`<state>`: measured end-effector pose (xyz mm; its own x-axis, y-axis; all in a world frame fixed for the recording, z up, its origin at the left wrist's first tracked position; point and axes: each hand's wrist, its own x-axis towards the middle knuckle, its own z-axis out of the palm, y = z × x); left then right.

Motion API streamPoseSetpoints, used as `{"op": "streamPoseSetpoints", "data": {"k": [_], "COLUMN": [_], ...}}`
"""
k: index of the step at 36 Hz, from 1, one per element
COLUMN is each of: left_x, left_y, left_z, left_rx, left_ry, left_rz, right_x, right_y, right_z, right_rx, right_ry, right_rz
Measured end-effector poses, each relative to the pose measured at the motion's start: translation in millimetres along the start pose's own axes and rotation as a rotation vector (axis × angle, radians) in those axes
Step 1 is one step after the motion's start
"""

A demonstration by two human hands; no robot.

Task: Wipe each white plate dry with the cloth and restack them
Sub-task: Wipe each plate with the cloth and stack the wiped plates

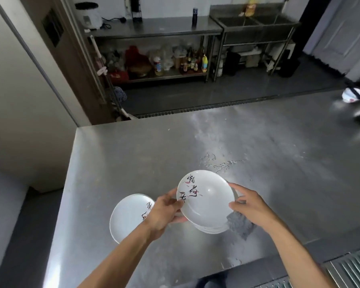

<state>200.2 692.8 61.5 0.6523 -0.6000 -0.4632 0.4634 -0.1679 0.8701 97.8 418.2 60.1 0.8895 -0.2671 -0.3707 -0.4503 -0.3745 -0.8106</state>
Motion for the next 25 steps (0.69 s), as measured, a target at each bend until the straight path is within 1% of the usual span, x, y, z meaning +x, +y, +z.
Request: {"op": "streamPoseSetpoints", "data": {"k": [5, 9, 19, 25], "left_x": [20, 33, 49, 53], "left_y": [-3, -11, -21, -28], "left_z": [10, 11, 7, 8], "left_rx": [0.106, 0.162, 0.218, 0.220], "left_ry": [-0.023, -0.010, 0.029, 0.086], "left_rz": [-0.044, -0.065, -0.082, -0.063], "right_x": [-3, -2, 3, 5], "right_y": [12, 17, 23, 24], "right_z": [-10, -12, -10, -8], "right_rx": [0.000, -0.006, 0.003, -0.005], "right_ry": [0.056, 0.079, 0.095, 0.095], "right_rz": [0.047, 0.073, 0.093, 0.105]}}
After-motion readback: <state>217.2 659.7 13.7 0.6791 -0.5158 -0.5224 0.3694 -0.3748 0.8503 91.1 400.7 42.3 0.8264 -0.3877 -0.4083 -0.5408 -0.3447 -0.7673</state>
